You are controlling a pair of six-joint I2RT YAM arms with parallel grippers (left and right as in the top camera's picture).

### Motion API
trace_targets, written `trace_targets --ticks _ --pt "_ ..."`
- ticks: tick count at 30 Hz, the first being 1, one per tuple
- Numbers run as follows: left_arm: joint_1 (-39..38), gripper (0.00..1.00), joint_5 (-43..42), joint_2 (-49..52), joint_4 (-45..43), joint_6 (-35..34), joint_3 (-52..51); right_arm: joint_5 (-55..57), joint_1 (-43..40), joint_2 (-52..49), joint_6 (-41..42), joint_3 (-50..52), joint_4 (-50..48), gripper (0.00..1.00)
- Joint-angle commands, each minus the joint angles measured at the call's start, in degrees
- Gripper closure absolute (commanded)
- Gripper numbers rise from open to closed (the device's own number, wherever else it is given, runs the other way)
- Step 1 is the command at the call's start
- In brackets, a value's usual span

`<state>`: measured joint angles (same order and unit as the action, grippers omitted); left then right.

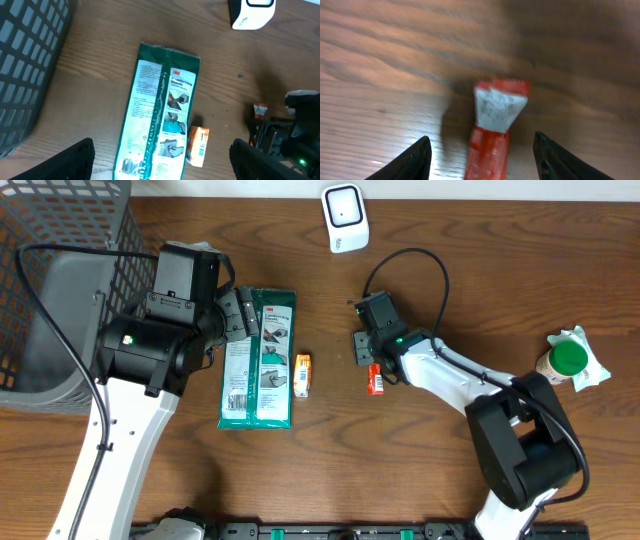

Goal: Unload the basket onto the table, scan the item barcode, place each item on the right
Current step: 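Grasp the red stick packet with the right gripper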

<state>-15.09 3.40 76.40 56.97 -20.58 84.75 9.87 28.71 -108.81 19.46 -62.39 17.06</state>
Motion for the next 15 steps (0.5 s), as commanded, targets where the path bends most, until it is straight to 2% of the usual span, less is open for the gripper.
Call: trace_targets --ticks 1,3,10,15 --pt "0.28 0.14 0.74 0.11 0.15 0.59 0.87 5.33 -2.14 -0.17 4.33 0.22 2.21 0.35" --pt "0.28 0.14 0.74 0.13 0.15 0.59 0.87 5.95 -3.91 0.22 4.52 0.2 3.74 0.33" --pt "0.28 0.14 0.74 0.11 0.15 0.59 0.87 0.31 -9.38 4.72 5.4 0.2 14.43 0.42" --pt "0.28 0.14 0.74 0.11 0.15 0.59 0.87 0.11 -11.34 11.91 5.29 0.2 19.74 0.39"
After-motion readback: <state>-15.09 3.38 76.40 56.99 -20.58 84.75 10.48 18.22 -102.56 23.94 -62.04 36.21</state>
